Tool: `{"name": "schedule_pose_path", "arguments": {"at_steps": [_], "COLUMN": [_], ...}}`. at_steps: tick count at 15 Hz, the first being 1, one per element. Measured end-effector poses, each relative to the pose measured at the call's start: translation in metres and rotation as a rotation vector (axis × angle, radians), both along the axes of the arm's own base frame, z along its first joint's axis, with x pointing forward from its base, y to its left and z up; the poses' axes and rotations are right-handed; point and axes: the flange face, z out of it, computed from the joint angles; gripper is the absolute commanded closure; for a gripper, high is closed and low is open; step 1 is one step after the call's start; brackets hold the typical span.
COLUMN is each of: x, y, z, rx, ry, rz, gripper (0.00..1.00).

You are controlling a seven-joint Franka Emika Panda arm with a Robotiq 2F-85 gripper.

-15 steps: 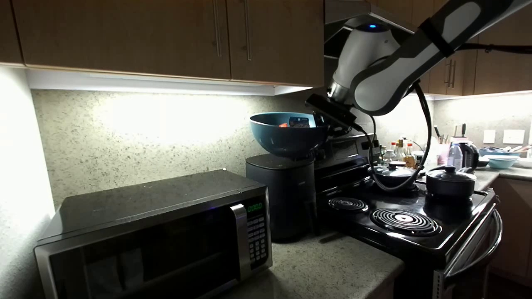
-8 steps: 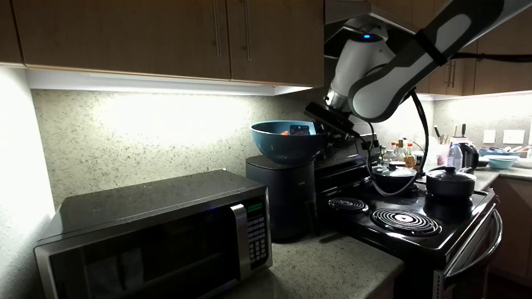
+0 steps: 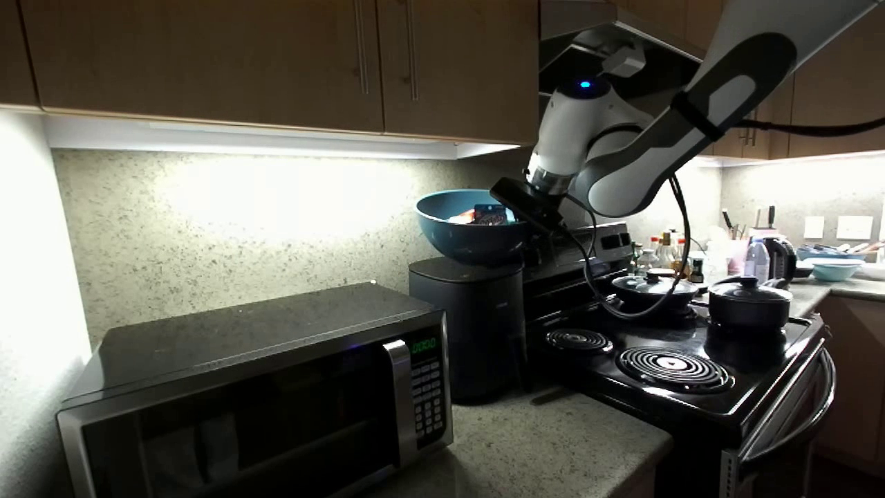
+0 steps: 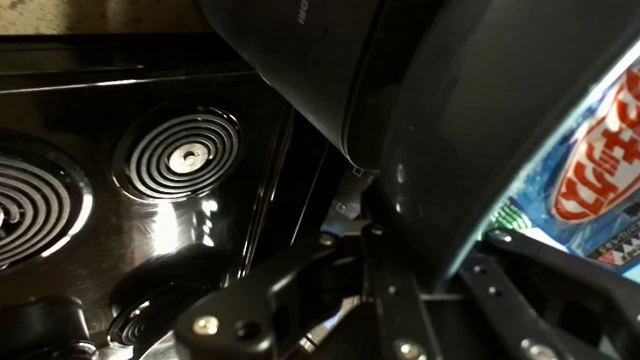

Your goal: Move the bowl to the top of the air fryer

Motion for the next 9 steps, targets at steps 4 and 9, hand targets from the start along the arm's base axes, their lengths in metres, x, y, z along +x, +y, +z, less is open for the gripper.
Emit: {"name": "schedule_pose_path", "arguments": {"at_steps": [4, 9], "x": [0.025, 0.048], "y": [0.004, 0.011], "z": [-0.003, -0.024], "rx": [-0.029, -0.024], "ry": [-0.041, -0.016], "rz": [-0.015, -0.027], "gripper": [0.98, 0.6]}}
